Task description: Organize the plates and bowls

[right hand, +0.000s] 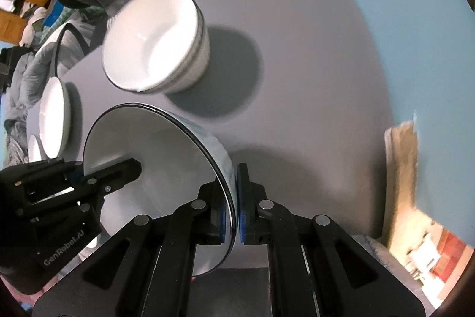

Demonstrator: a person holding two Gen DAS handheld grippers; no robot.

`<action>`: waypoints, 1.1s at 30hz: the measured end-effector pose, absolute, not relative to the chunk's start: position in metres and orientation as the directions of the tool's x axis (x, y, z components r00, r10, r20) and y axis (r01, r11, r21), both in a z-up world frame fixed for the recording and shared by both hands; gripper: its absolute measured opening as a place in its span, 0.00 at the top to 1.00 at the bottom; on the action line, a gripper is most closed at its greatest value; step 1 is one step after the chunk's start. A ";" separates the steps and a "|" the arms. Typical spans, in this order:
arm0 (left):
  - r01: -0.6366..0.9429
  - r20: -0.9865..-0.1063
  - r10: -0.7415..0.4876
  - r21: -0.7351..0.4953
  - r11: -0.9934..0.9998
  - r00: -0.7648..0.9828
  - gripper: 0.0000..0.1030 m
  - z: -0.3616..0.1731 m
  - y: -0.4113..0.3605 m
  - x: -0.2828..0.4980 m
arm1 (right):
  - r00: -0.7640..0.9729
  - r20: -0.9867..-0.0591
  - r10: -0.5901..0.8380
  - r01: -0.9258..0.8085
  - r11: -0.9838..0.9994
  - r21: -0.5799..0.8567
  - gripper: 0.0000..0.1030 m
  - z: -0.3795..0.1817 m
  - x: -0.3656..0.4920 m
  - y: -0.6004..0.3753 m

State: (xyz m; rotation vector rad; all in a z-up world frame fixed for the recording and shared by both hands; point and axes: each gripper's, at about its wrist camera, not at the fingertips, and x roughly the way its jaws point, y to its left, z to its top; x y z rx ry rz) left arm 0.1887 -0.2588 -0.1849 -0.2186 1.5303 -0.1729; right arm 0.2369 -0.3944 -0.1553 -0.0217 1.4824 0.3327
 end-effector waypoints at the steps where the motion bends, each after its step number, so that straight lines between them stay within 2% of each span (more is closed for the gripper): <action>1: -0.027 -0.969 -0.242 -0.244 0.969 0.042 0.93 -0.180 -0.257 0.192 | 0.055 -0.977 0.205 -0.239 0.953 0.186 0.94 -0.154 0.238 -0.396; 17: -0.060 -0.979 -0.163 -0.171 0.983 0.119 0.93 -0.149 -0.225 0.246 | 0.087 -0.969 0.231 -0.315 0.929 0.193 0.94 -0.151 0.279 -0.377; 33: -0.110 -0.990 -0.094 -0.105 0.988 0.101 0.93 -0.168 -0.208 0.281 | 0.054 -0.973 0.226 -0.362 0.912 0.192 0.94 -0.166 0.319 -0.356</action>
